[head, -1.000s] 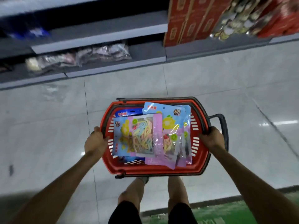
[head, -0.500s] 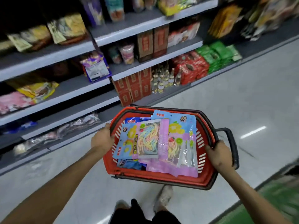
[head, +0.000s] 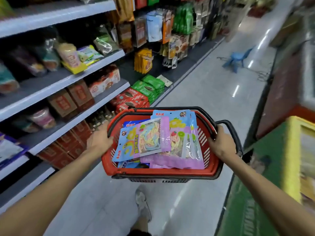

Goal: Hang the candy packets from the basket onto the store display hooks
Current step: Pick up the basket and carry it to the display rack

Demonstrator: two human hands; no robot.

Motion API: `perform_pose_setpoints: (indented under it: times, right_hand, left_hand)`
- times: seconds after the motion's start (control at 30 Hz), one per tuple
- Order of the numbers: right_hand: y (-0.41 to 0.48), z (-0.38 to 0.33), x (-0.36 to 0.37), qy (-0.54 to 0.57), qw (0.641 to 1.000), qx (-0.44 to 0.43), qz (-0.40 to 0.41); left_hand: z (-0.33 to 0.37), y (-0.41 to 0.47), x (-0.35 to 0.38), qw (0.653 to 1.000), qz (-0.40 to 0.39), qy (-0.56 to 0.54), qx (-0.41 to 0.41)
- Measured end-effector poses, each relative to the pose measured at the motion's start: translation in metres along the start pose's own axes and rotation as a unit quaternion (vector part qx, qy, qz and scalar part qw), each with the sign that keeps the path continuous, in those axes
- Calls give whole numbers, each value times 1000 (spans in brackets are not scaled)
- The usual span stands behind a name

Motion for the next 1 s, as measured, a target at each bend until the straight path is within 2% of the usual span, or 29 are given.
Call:
perform_pose_setpoints:
  times: [0.23,0.43,0.7,1.0]
  right_hand:
    - [103,59,-65,8,988,149,50]
    - [194,97,-132,9,972,214,92]
    - [303,146,-199,12,961,244,131]
    - [485,239,-216,26,951,285,122]
  left_hand:
    - [145,150,35,992,-40,-3,117]
    - [293,270,47,976,-51,-8,214]
    - [462,386,90,958,-56,33,278]
    - [643,510,172,945,-79,81,307]
Point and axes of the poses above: each hand's wrist, its own y-axis towards the middle knuckle, its own x-axis out of the palm, z = x × y, the point moved 9 cm from there along y, towards the middle knuckle, and after that the axes turned 9 degrees about -y, right-handed, at the moved point
